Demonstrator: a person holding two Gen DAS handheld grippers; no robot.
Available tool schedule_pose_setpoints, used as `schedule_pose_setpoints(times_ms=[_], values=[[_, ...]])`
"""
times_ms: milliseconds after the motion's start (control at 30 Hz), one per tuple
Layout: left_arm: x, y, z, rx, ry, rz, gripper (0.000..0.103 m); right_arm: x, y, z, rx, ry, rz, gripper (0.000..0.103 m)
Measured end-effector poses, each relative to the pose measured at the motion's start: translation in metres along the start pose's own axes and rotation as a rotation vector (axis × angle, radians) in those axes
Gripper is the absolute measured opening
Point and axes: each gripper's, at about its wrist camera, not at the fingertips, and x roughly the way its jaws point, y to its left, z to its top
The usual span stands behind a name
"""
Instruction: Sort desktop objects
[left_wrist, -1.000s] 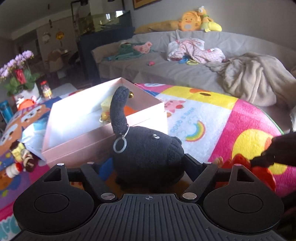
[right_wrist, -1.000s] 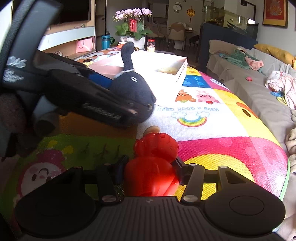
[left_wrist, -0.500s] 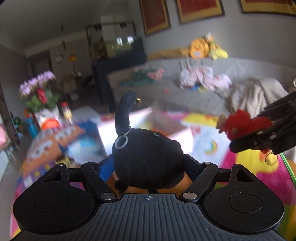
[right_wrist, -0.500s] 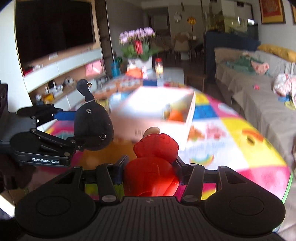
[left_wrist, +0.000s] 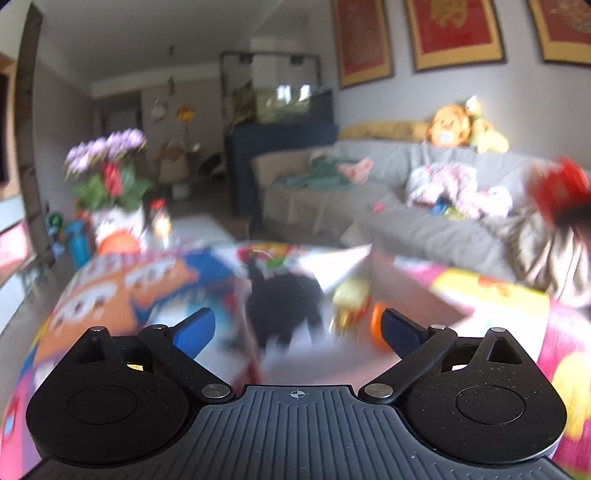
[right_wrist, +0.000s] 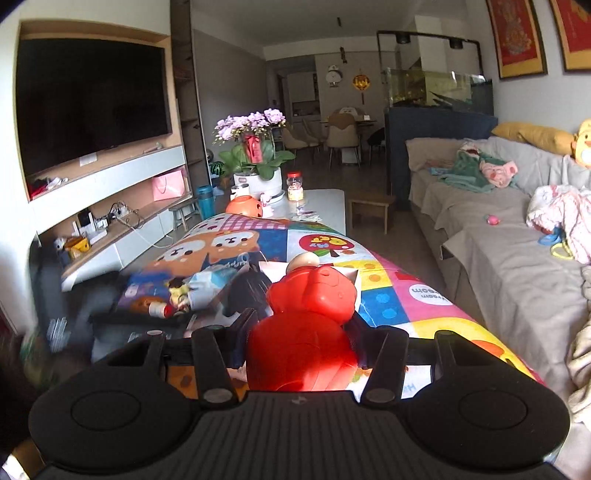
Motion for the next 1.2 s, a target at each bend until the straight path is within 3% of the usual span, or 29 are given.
schedule_pose_setpoints(times_ms=[200,367,500,700,767,833,967,1067,1200], values=[[-0.01,0.016,-0.05,-0.013,0.13,0.028,0.1,0.072,-0.01,0.025,0.133,0.067,0.076,0.051],[-0.021,0.033,-0.07,-0.044,0.152,0.034,0.101,0.141,-0.005,0.02,0.221,0.142,0.059,0.052],[-0.02,0.046,-0.072,-0.1,0.156,0.063,0.101,0.154,0.004,0.012,0.194,0.157,0.031,0.053],[-0.017,0.056,-0.075,-0.107,0.187,0.171,0.102,0.164,0.025,0.016,0.071,0.176,-0.017,0.055],[-0.019,0.06,-0.075,-0.08,0.182,0.241,0.103,0.169,0.044,0.021,0.004,0.179,-0.004,0.06],[-0.02,0.068,-0.077,-0.105,0.189,0.261,0.103,0.182,0.066,0.03,-0.044,0.2,0.039,0.061],[-0.024,0.081,-0.081,-0.188,0.184,0.241,0.103,0.234,0.105,0.055,-0.05,0.291,0.113,0.069],[-0.026,0.086,-0.082,-0.226,0.178,0.231,0.103,0.289,0.132,0.072,-0.061,0.339,0.092,0.069],[-0.029,0.09,-0.084,-0.258,0.174,0.224,0.103,0.361,0.161,0.083,-0.11,0.366,-0.015,0.053]])
